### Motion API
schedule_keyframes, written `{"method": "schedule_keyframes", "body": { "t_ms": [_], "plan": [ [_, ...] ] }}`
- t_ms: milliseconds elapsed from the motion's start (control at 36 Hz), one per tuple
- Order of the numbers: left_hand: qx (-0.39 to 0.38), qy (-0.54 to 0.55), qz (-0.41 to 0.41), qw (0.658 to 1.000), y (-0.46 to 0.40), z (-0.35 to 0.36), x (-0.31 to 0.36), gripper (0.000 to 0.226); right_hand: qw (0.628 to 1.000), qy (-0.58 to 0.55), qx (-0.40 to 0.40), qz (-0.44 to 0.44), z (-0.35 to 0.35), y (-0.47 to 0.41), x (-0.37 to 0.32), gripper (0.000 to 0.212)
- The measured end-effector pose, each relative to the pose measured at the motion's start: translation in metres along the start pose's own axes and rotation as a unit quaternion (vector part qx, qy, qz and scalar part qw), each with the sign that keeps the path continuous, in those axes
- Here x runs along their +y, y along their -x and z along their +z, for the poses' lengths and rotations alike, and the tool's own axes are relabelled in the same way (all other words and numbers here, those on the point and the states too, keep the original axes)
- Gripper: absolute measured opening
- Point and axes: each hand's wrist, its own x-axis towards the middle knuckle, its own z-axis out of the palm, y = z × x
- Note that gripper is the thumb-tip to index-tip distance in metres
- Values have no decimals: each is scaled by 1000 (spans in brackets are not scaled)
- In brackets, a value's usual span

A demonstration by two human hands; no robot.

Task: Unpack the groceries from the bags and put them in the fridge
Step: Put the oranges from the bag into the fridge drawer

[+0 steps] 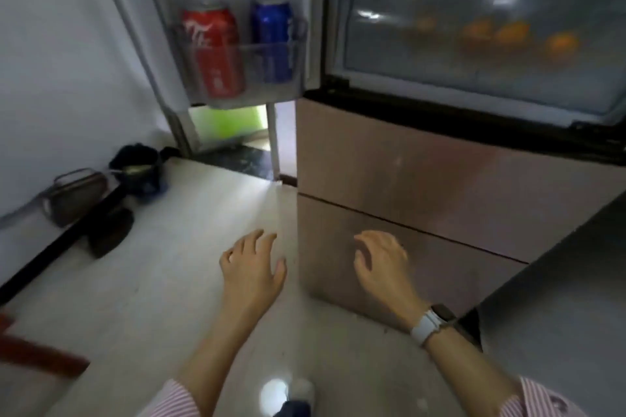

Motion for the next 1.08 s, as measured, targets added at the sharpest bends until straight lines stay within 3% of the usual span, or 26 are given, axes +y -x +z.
{"method": "schedule_keyframes", "body": {
  "t_ms": [139, 222, 278, 389, 556, 750, 1083],
  "plan": [
    [-26, -24, -128, 991, 83, -27, -96, 44, 991, 1, -99, -91, 58, 37, -81, 31],
    [-34, -31, -201, 978, 116, -51, -157, 45, 979, -13, -159, -129, 95, 45, -142, 44],
    [-21, -32, -240, 970, 132, -70, -200, 42, 968, -19, -187, -168, 124, 48, -185, 50],
    [17, -31, -313, 949, 160, -114, -292, 43, 935, -41, -248, -250, 188, 47, -286, 34],
    [60, -28, -410, 910, 208, -193, -435, 39, 892, -81, -299, -328, 282, 60, -467, 34],
    [118, -70, -447, 884, 233, -271, -600, 38, 846, -123, -341, -391, 354, 67, -647, 30],
    [155, -65, -436, 884, 141, -296, -803, 33, 827, -138, -332, -433, 493, -37, -821, 29]
  ]
}}
